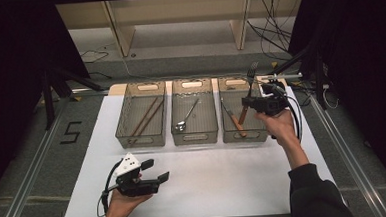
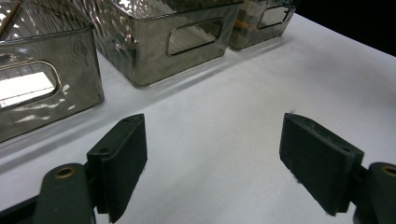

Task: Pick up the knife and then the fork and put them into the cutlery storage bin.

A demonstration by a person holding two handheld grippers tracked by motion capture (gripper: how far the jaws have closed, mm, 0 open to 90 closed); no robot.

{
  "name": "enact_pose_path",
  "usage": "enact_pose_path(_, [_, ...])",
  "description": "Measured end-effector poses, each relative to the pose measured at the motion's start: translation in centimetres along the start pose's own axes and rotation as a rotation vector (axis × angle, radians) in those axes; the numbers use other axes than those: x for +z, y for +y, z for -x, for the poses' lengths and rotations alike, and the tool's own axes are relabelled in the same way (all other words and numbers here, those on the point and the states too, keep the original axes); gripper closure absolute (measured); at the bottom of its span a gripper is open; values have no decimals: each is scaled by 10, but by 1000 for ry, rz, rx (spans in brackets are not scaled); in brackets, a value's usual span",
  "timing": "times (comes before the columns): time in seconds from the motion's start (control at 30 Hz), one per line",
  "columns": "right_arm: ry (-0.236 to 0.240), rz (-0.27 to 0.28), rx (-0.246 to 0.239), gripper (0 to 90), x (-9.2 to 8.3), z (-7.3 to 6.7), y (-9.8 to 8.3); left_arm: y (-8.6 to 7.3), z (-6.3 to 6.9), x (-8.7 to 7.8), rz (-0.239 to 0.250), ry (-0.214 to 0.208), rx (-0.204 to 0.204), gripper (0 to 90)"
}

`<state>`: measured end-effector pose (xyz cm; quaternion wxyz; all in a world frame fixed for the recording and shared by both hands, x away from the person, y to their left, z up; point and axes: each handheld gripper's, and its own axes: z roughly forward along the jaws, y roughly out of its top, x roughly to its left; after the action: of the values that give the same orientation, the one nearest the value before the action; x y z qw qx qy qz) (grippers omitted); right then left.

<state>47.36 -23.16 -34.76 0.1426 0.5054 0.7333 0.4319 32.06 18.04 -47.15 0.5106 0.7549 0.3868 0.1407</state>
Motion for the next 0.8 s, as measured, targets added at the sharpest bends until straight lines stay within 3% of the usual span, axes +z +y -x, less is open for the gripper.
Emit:
enact_pose_path(0.4, [-77,-78,19,773,26,24,2,-2,-2,-4,32,-2,-4,210])
enact_pose_path(0.8, [-95,-120,13,773,40,28,-3,-3,-1,-5,36,5,-6,208])
